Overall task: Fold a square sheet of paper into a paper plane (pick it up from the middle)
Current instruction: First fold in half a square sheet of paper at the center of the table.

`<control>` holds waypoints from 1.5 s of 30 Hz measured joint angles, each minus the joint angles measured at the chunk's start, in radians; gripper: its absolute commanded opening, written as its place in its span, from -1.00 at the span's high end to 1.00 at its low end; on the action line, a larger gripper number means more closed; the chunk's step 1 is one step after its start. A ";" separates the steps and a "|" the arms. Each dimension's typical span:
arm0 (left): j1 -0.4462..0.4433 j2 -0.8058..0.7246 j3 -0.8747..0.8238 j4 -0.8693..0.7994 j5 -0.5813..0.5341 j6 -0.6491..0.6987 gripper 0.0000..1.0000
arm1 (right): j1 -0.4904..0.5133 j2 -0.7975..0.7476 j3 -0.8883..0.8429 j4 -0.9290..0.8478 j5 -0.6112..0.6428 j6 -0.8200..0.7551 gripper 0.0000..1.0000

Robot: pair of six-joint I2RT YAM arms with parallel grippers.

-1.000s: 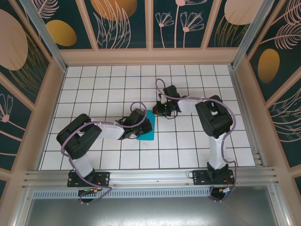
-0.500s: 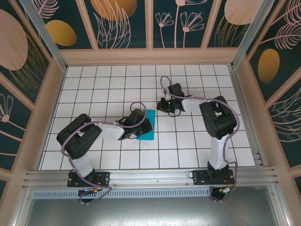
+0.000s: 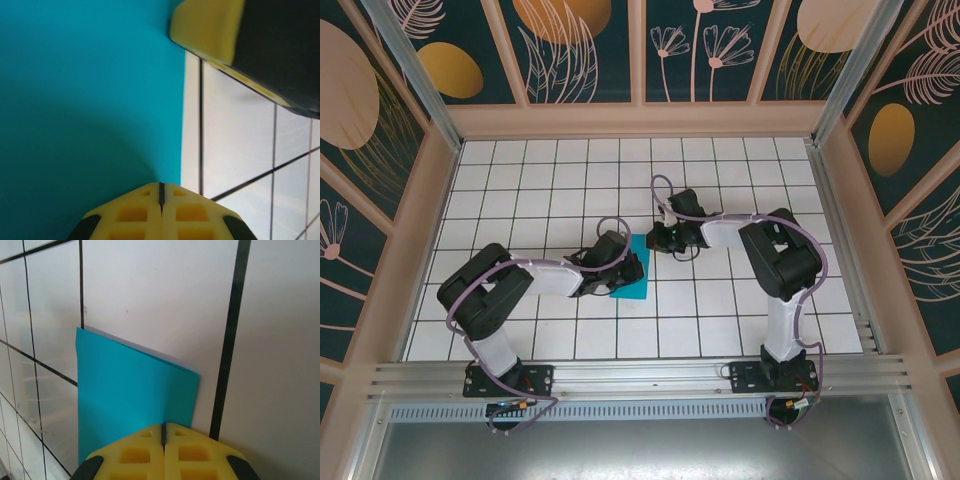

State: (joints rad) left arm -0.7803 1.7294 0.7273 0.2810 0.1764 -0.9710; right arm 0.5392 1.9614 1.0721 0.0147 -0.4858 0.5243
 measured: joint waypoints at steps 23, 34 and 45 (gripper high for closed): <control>0.000 0.101 0.118 0.028 0.021 0.062 1.00 | -0.001 0.034 0.054 -0.037 -0.013 -0.074 1.00; 0.000 0.137 0.136 0.014 -0.003 0.080 1.00 | -0.001 0.036 0.054 -0.037 -0.013 -0.074 1.00; 0.002 0.135 0.080 0.106 0.027 0.057 1.00 | -0.005 0.039 0.054 -0.037 -0.021 -0.071 1.00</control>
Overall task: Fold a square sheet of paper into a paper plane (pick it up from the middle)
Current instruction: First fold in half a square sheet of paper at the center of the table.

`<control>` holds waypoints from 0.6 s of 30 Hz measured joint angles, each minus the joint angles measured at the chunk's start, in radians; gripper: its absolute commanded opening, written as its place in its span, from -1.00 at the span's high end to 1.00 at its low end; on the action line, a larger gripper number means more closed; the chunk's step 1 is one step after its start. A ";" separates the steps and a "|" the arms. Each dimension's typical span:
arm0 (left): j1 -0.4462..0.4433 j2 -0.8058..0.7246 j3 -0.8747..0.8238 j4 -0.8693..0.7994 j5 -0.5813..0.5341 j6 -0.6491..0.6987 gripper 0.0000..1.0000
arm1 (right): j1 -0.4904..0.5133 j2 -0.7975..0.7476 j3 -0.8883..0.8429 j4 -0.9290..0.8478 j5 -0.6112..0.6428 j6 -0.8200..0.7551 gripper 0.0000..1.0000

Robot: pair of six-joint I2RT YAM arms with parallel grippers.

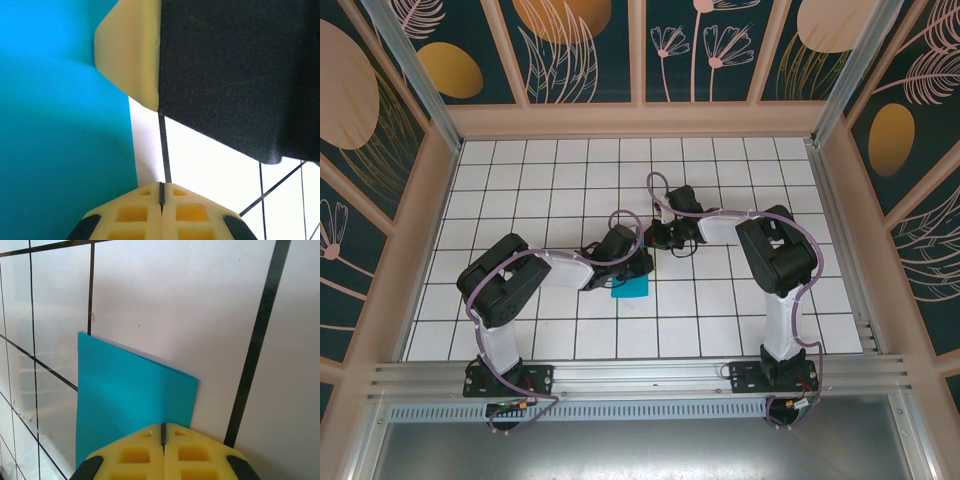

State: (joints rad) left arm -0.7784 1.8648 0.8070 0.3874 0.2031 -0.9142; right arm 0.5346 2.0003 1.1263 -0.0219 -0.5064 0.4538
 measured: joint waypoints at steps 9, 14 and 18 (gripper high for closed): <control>-0.010 -0.039 -0.077 0.058 0.022 -0.039 1.00 | -0.006 0.006 0.002 0.003 -0.018 0.001 1.00; -0.015 -0.061 -0.103 0.058 0.025 -0.042 1.00 | -0.006 0.006 0.002 0.003 -0.018 0.001 1.00; -0.021 -0.065 -0.110 0.064 0.024 -0.042 1.00 | -0.006 0.006 0.002 0.003 -0.018 0.001 1.00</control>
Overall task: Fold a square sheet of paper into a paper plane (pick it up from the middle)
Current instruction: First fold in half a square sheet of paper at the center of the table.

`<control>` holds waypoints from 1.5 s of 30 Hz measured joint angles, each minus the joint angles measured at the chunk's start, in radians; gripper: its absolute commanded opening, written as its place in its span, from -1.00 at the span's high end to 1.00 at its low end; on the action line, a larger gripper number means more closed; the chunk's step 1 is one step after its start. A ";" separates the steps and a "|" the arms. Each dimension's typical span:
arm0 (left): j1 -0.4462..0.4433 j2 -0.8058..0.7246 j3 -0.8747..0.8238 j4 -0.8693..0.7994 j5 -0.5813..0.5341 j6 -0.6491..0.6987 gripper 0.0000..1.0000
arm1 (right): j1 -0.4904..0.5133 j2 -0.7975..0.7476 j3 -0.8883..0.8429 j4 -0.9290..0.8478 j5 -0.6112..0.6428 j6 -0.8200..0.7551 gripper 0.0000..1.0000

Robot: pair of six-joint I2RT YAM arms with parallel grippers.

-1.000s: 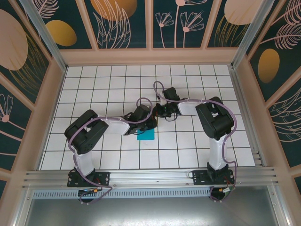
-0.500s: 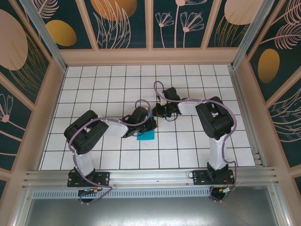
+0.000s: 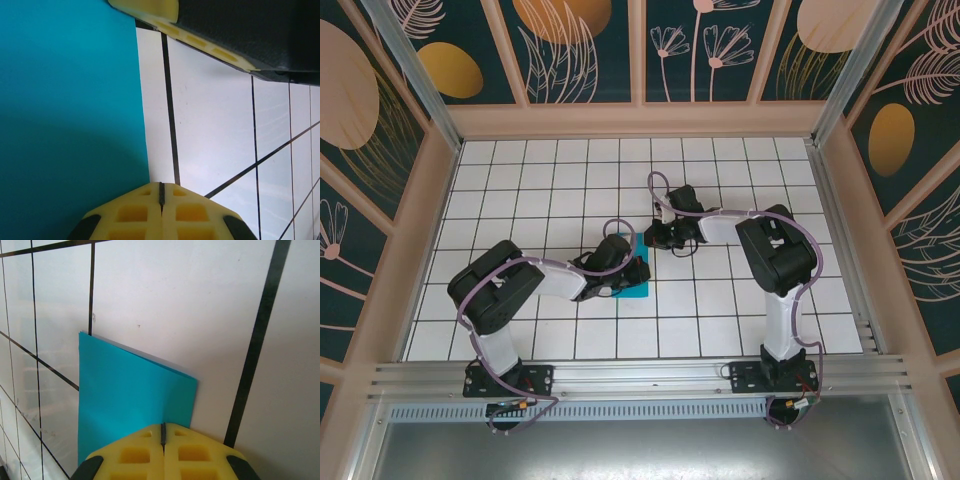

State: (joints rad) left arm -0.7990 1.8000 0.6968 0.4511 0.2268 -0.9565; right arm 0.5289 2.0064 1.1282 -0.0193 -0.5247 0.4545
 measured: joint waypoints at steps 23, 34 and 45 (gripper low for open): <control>-0.082 -0.068 -0.057 -0.043 -0.018 0.001 1.00 | -0.004 0.006 0.003 0.000 -0.012 0.000 1.00; -0.086 -0.076 -0.061 -0.056 -0.003 0.024 1.00 | -0.005 0.006 0.003 0.001 -0.015 0.000 1.00; -0.108 -0.105 -0.066 -0.115 0.011 0.040 1.00 | -0.005 0.006 0.002 0.004 -0.016 0.003 1.00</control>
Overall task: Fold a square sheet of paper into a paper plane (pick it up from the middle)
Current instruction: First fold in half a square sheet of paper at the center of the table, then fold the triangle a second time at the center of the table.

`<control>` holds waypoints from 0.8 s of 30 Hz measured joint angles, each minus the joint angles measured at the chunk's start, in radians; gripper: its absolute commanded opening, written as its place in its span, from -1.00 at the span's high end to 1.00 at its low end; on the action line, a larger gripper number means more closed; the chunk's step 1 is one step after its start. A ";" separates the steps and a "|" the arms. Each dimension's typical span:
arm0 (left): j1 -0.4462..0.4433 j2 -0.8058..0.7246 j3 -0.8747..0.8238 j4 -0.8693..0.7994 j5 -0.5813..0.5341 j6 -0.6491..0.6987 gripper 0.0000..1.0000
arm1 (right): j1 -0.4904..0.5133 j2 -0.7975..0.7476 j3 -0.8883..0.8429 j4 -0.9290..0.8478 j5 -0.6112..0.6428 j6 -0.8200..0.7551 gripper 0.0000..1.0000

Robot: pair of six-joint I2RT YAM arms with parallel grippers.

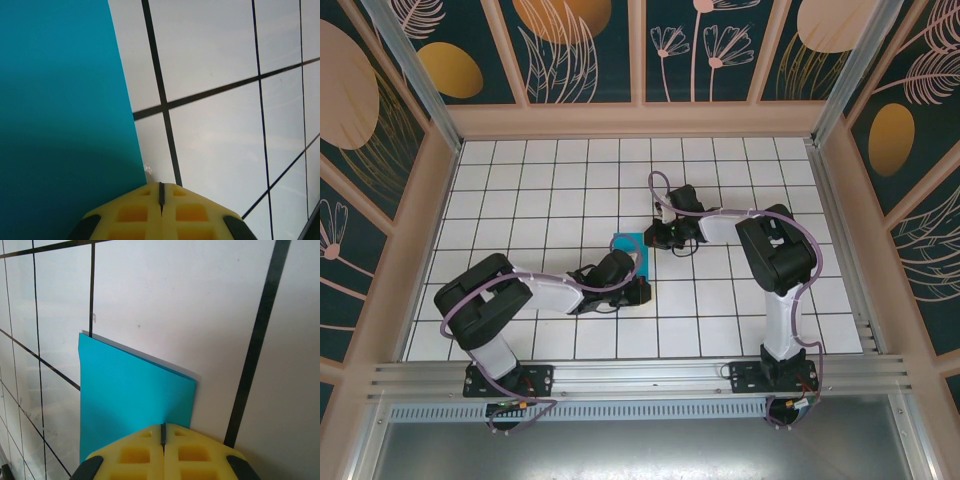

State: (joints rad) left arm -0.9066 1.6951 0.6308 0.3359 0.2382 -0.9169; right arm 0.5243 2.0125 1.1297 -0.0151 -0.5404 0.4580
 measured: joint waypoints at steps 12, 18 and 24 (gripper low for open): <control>0.001 -0.109 0.070 -0.196 -0.081 -0.002 0.84 | -0.003 -0.009 -0.006 0.004 -0.005 -0.002 1.00; 0.159 -0.262 0.087 -0.281 -0.163 -0.021 0.11 | 0.009 -0.074 -0.006 -0.086 0.072 -0.005 0.56; 0.311 -0.375 0.051 -0.326 -0.227 -0.057 -0.53 | 0.108 -0.199 -0.005 -0.175 0.256 0.023 0.00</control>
State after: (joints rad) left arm -0.5957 1.3201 0.6815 0.0097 0.0116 -0.9741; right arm 0.6327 1.8137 1.1244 -0.1902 -0.2840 0.4805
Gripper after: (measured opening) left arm 0.686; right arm 0.448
